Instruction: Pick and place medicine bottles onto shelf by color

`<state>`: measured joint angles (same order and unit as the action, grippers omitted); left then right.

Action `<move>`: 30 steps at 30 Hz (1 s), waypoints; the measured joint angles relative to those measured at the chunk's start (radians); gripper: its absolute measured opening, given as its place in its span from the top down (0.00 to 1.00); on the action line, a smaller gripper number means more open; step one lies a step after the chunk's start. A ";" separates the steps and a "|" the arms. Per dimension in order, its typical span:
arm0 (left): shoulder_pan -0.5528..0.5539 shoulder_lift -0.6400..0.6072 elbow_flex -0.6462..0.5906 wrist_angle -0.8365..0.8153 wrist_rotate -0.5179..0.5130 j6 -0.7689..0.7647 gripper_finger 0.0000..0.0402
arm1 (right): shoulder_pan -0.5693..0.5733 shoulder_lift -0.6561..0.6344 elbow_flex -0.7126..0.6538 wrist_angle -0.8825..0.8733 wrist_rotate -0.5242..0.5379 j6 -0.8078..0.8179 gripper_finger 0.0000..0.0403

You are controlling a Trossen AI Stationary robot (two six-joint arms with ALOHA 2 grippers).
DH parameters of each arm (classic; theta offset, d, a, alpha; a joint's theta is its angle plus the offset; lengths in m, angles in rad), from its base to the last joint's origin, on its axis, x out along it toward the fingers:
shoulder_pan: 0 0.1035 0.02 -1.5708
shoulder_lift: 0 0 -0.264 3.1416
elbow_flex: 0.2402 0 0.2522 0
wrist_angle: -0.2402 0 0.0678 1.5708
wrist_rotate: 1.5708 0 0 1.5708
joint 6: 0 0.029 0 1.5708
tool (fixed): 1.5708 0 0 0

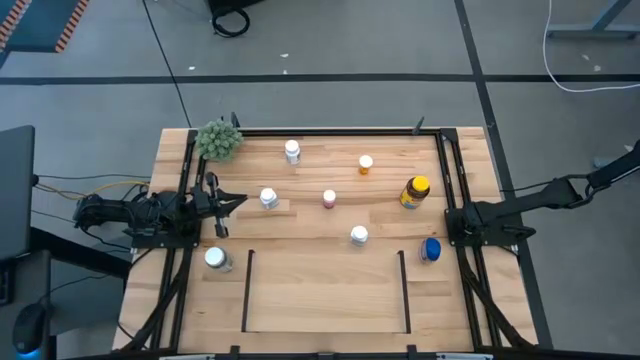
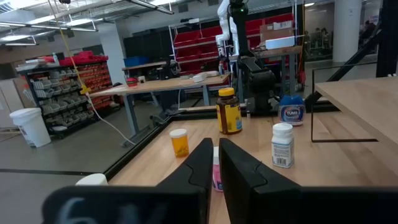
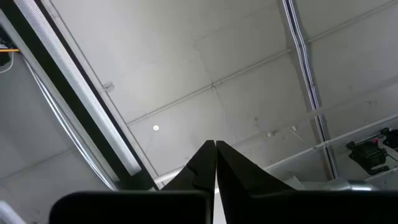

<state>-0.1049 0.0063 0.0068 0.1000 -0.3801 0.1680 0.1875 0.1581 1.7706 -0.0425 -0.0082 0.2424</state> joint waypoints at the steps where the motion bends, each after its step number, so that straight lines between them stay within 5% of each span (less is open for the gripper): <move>1: 0.000 0.000 0.000 0.000 0.000 0.000 0.92 | 0.000 0.000 0.000 0.000 0.000 0.000 0.95; 8: 0.017 0.005 0.000 0.009 -0.119 0.165 0.94 | 0.000 0.000 0.000 0.000 0.000 0.000 0.95; 15: 0.023 0.005 0.000 0.016 -0.121 0.203 0.91 | 0.000 0.000 0.000 0.000 0.000 0.000 0.95; 22: 0.055 0.014 0.004 0.412 -0.200 -0.255 0.92 | 0.005 0.000 0.000 0.001 0.000 -0.053 0.95; 25: 0.074 0.016 0.053 0.420 -0.244 -0.482 0.93 | 0.005 0.000 0.001 -0.037 0.000 -0.097 0.95; 27: 0.083 0.041 0.103 0.424 -0.242 -0.497 0.94 | 0.006 -0.001 0.002 -0.157 0.036 -0.151 0.95; 30: 0.083 0.115 0.207 0.420 -0.235 -0.436 0.94 | 0.005 0.000 -0.035 -0.415 0.243 -0.149 0.95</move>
<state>-0.0223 0.1210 0.2141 0.5195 -0.6147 -0.2682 0.1922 0.1581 1.7359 -0.4573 0.2347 0.0937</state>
